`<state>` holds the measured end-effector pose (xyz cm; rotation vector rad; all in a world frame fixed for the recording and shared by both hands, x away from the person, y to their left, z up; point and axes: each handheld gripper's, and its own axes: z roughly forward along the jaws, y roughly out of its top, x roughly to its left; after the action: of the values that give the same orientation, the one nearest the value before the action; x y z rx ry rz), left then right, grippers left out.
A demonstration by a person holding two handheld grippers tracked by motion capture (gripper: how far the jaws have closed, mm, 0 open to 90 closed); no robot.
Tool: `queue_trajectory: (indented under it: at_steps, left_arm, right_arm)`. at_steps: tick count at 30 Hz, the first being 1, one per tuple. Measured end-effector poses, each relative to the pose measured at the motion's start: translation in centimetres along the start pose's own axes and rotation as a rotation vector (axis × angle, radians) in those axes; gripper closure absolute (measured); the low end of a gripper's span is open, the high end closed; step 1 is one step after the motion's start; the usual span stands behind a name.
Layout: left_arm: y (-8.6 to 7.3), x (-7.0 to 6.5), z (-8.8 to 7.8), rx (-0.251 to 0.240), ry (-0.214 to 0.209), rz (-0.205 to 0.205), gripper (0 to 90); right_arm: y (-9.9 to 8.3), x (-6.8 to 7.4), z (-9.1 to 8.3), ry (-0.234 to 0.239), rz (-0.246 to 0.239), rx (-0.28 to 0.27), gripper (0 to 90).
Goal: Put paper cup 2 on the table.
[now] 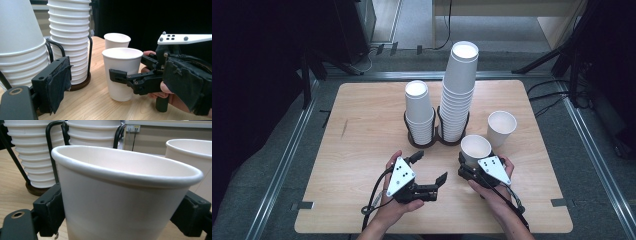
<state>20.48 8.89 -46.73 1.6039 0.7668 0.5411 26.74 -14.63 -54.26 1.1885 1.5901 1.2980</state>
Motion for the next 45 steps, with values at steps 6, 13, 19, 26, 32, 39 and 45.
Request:
queue_trajectory:
  at_steps: [6, 13, 19, 26, 32, 39, 45]
  left_arm:
    - [-0.1, 0.1, 0.0, 0.007, 0.003, 0.003, 9.0]
    - [-0.5, 1.1, -0.6, 0.027, 0.038, -0.015, 8.9]
    - [-1.8, 3.2, -2.7, 0.052, 0.097, -0.048, 8.9]
    - [-4.2, 6.3, -5.9, 0.083, 0.205, -0.1, 8.9]
    - [-5.7, 8.7, -8.7, 0.098, 0.295, -0.149, 8.9]
    - [-7.0, 11.8, -10.6, 0.129, 0.419, -0.182, 8.9]
    - [-7.9, 13.3, -11.8, 0.149, 0.478, -0.21, 8.9]
  right_arm:
    - [-0.2, 0.0, 0.0, 0.0, -0.004, 0.009, 12.2]
    - [-0.2, -0.4, 0.0, -0.012, 0.002, 0.014, 12.2]
    - [-0.4, -0.5, -0.2, -0.011, -0.006, 0.012, 12.2]
    - [-0.7, -0.6, -0.5, -0.013, -0.017, 0.015, 12.2]
    - [-0.8, -0.5, -0.5, -0.01, -0.026, 0.018, 12.0]
    - [-0.7, -0.4, -0.4, 0.013, -0.008, 0.037, 9.7]
    - [-0.7, -0.1, -0.1, 0.061, -0.005, 0.048, 2.2]
